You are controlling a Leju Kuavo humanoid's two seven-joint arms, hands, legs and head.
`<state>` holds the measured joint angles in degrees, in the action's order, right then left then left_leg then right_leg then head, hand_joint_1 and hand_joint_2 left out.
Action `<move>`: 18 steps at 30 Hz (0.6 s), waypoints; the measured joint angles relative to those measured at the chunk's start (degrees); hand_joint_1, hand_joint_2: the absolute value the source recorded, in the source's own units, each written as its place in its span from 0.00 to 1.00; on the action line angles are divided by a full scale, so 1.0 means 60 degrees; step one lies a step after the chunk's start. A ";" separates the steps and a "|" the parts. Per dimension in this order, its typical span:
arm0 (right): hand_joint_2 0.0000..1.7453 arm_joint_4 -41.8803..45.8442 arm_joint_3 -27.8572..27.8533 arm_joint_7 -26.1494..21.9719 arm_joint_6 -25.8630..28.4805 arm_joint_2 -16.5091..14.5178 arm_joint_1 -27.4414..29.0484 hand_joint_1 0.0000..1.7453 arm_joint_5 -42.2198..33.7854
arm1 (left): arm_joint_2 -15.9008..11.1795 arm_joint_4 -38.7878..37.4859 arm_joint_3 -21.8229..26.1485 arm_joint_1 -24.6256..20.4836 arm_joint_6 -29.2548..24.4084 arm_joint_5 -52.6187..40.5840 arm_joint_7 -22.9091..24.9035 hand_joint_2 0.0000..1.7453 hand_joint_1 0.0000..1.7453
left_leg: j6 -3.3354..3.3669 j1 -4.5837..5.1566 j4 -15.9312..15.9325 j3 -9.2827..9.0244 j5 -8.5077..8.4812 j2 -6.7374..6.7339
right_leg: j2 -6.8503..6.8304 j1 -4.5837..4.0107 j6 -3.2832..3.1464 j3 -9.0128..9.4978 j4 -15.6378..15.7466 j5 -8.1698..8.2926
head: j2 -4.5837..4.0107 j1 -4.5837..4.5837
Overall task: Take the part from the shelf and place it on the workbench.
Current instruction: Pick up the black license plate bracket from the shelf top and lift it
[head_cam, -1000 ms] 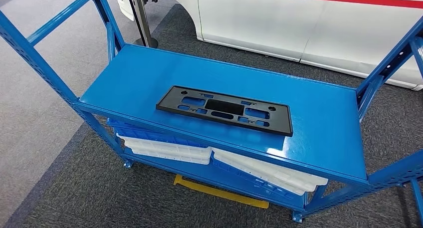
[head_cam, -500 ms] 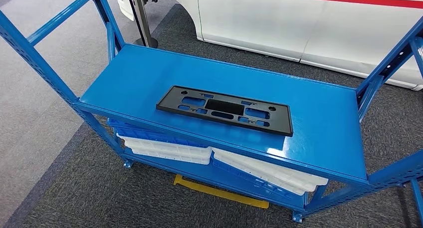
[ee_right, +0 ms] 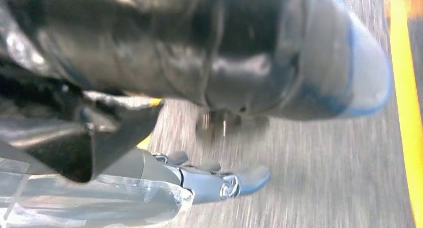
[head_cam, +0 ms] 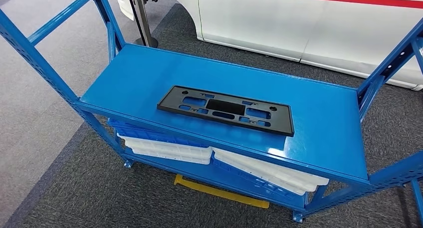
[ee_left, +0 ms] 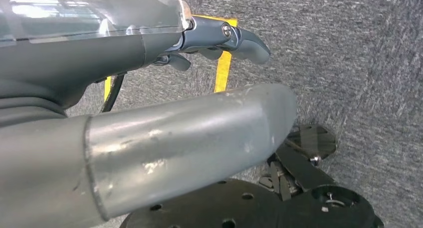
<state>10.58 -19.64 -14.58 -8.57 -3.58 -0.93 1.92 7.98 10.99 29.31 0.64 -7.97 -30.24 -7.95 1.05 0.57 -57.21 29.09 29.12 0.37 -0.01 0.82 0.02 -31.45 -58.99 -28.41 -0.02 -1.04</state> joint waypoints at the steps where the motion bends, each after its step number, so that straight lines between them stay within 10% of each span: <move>1: 0.00 -0.0006 -0.0042 0.0128 0.0106 0.0090 0.0016 0.00 -0.0002 | 0.0000 0.0000 0.0003 0.0003 -0.0015 -0.0006 -0.0001 0.00 0.00 | 0.0001 0.0000 -0.0001 0.0002 0.0001 -0.0002 | 0.0002 -0.0002 0.0003 0.0001 0.0005 0.0002 | 0.0000 0.0001; 18: 0.00 -0.0073 -0.0260 0.0856 -0.0198 0.0360 0.0033 0.00 0.0085 | 0.0000 0.0000 0.0007 -0.0002 -0.0031 -0.0159 0.0071 0.00 0.00 | 0.0005 0.0000 -0.0004 -0.0001 0.0005 -0.0007 | 0.0007 -0.0010 0.0012 0.0005 0.0016 0.0008 | 0.0000 -0.0001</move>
<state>10.14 -21.20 -9.44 -9.76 -1.42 -0.73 2.43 7.98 10.99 29.35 0.63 -8.15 -31.20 -7.52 1.09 0.57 -57.23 29.09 29.15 0.32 0.03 0.76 0.10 -31.43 -58.89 -28.37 -0.02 -1.05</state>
